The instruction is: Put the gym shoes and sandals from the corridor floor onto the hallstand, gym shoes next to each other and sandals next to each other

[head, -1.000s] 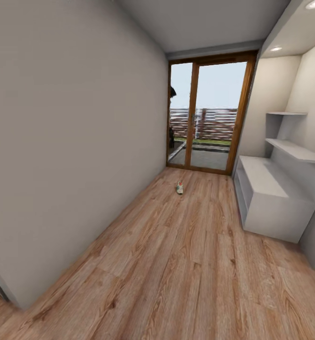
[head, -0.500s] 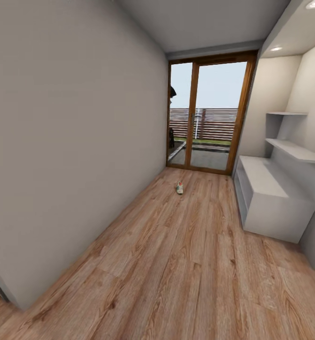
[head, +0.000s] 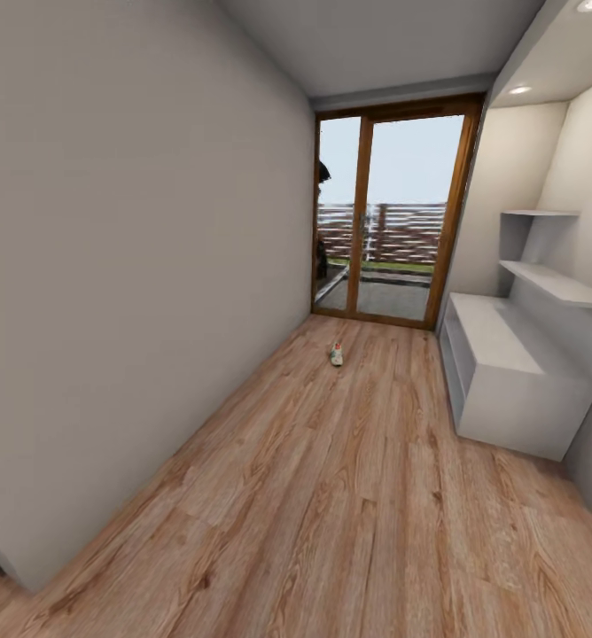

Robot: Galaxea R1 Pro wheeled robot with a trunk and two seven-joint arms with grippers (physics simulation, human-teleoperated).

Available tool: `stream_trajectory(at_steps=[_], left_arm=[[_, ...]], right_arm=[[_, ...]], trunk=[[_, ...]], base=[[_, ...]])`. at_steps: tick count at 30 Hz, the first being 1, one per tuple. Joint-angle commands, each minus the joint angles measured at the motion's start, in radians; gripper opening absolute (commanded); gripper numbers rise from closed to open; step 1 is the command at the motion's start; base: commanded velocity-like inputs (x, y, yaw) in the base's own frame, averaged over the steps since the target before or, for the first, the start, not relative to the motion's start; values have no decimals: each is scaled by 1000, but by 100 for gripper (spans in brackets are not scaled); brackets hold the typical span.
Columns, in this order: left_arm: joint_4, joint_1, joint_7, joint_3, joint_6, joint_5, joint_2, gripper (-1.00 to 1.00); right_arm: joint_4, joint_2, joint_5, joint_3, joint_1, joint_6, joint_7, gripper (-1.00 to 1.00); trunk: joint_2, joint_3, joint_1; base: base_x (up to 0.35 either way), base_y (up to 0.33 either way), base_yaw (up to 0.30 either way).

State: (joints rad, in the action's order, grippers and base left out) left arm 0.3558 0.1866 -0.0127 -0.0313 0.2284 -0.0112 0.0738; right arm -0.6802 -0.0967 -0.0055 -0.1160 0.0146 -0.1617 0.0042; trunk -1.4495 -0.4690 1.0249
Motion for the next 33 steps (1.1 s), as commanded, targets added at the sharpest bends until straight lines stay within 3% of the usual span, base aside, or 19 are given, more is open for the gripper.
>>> stream_trajectory(at_steps=[1, 23, 33], left_arm=[[-1, 1, -1, -1, 3, -1, 0, 100], [3, 1, -1, -1, 3, -1, 0, 100], [3, 1, -1, -1, 3, -1, 0, 100]], right_arm=[[1, 0, -1, -1, 1, -3, 0, 100], [1, 0, -1, -1, 1, -3, 0, 100], [1, 0, -1, -1, 1, -3, 0, 100]], trunk=[[-1, -1, 0], [-1, -1, 0], [-1, -1, 0]], base=[[43, -25, 0], [5, -98, 3], [0, -10, 166]])
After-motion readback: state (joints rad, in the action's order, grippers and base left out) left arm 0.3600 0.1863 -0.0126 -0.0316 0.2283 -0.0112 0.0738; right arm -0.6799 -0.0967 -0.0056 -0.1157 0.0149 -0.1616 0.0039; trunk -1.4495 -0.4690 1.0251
